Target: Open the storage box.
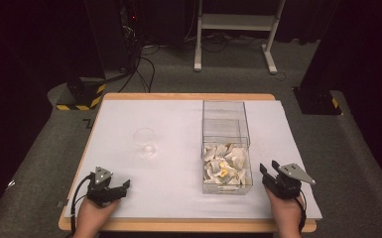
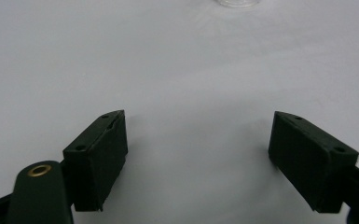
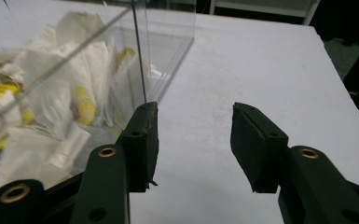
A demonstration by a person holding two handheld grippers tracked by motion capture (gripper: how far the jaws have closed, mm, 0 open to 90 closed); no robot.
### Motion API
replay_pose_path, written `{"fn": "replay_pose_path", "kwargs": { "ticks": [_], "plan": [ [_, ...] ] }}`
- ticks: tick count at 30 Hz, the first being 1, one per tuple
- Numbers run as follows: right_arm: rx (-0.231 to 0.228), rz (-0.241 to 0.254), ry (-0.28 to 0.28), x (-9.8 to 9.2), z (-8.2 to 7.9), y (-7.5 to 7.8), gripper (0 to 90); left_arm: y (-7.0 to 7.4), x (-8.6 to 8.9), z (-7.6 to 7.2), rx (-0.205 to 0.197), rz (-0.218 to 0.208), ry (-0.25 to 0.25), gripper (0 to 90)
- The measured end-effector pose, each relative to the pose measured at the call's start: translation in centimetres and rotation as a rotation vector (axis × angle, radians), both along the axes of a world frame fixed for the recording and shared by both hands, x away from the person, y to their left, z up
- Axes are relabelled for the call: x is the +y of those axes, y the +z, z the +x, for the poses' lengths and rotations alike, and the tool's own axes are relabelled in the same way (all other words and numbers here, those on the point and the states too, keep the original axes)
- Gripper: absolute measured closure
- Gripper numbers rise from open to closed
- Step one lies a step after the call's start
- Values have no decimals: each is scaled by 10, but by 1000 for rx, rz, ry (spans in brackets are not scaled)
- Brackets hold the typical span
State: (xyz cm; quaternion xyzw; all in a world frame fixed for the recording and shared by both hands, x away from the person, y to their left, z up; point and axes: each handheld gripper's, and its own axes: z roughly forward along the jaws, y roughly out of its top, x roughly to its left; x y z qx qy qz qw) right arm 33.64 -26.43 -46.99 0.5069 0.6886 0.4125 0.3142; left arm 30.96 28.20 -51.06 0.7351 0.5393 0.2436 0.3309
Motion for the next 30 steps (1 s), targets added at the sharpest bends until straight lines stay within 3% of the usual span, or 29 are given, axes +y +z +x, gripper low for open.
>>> {"fn": "replay_pose_path", "kwargs": {
  "ticks": [4,11,15,20,26,30],
  "plan": [
    [54,-33,8,-6,6,-14,474,0,1,0,-3,2,-2,200],
    [89,-77,-2,-11,11,-19,460,1,-1,1,6,13,3,177],
    [100,-76,-3,-13,10,-21,459,1,-3,1,4,27,4,179],
    [108,-38,-22,-20,8,-21,451,1,-3,1,2,24,1,191],
    [111,-31,-27,-20,8,-21,457,3,-1,1,28,16,-21,176],
    [110,-52,-21,-16,10,-22,455,4,0,3,30,28,-35,158]
  ]
}}
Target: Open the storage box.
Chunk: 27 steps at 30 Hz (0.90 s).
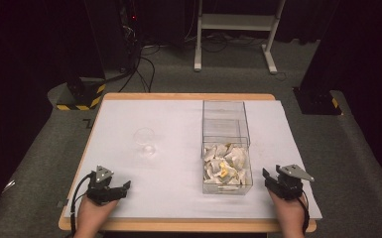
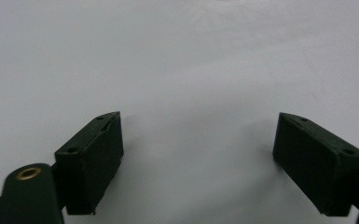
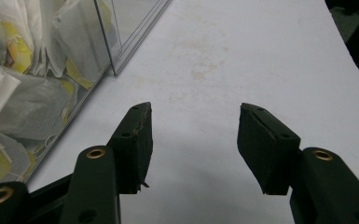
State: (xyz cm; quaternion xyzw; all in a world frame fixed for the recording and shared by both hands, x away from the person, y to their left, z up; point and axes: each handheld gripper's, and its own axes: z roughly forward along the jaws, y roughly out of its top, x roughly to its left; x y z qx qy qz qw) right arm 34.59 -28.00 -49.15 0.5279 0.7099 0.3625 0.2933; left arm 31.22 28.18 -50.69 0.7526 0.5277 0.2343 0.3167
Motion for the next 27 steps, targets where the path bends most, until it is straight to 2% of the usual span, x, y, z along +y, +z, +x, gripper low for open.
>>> {"fn": "replay_pose_path", "kwargs": {
  "ticks": [6,9,10,13,16,27],
  "plan": [
    [9,-14,1,1,2,-1,454,11,-3,0,-20,14,-40,152],
    [10,-21,9,1,2,-1,454,17,-6,3,-17,4,-63,152],
    [11,-18,11,1,1,-1,454,22,-10,4,-19,-19,-75,152],
    [12,-18,17,2,1,-1,454,27,-17,7,-32,-42,-83,153],
    [11,-13,25,2,2,-1,452,30,-26,10,-48,-37,-101,156],
    [12,8,25,-1,1,0,437,37,-58,11,-71,-92,-155,156]
  ]
}}
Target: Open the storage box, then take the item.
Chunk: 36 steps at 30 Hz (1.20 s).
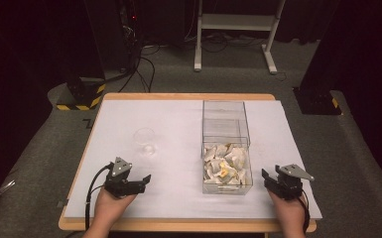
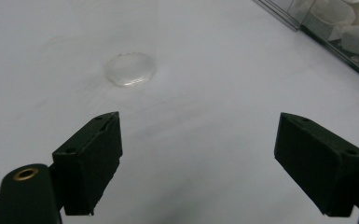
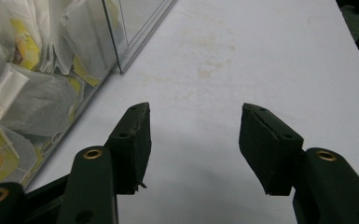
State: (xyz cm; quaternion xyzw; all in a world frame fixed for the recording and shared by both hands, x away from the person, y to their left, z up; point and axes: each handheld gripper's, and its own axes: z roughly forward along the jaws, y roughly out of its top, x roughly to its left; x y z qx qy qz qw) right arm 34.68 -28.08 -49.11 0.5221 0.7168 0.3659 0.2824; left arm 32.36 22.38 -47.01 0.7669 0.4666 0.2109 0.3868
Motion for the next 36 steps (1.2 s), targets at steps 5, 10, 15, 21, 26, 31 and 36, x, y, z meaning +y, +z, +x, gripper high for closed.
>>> {"fn": "replay_pose_path", "kwargs": {
  "ticks": [5,10,15,21,26,31,36],
  "plan": [
    [9,10,-2,-1,1,-1,434,-2,-5,2,8,-8,-4,155],
    [1,1,16,2,-1,0,484,-3,-8,2,5,-8,-15,155],
    [5,-2,23,3,-1,0,494,2,-12,4,-1,-36,-20,156],
    [3,9,23,1,-2,1,513,8,-18,5,-12,-43,-30,156],
    [9,6,23,0,-2,1,504,14,-28,4,-20,-48,-60,156],
    [25,1,29,-1,-3,-2,504,16,-29,9,-10,-49,-71,160],
    [28,-3,24,-2,-1,-3,499,19,-29,11,-13,-28,-89,161]
  ]
}}
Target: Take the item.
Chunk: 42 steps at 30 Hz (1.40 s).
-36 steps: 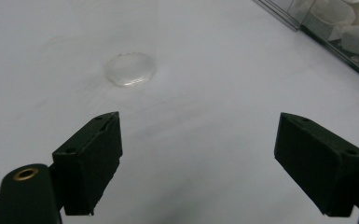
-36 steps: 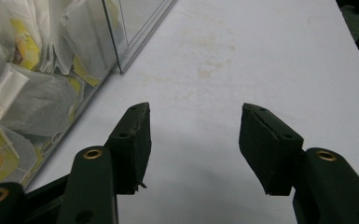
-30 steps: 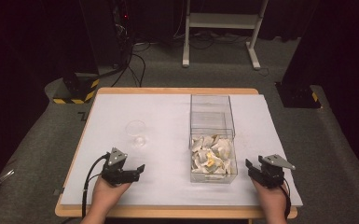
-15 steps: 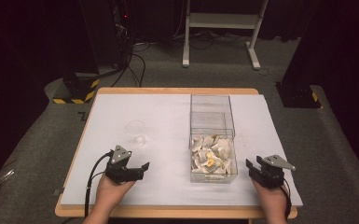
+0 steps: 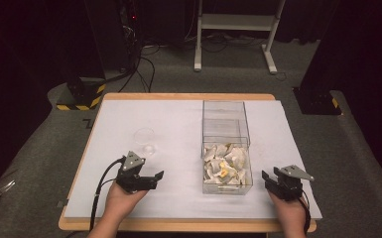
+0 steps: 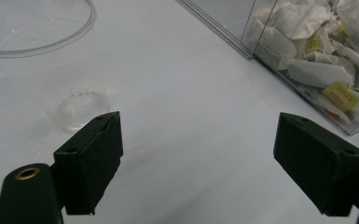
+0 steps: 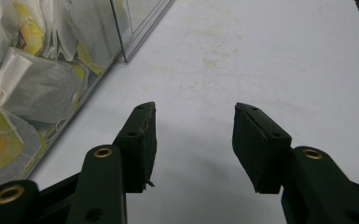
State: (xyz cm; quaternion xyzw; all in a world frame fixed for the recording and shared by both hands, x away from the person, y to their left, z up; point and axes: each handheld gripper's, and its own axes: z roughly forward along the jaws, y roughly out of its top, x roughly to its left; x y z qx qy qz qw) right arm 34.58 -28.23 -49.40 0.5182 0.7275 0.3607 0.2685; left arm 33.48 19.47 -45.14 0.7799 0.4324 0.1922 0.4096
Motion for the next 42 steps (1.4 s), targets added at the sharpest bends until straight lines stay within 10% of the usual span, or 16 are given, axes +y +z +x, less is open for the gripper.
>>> {"fn": "replay_pose_path", "kwargs": {
  "ticks": [42],
  "plan": [
    [8,21,-6,-2,-4,-1,501,31,-46,-8,-45,-108,-129,169]
  ]
}}
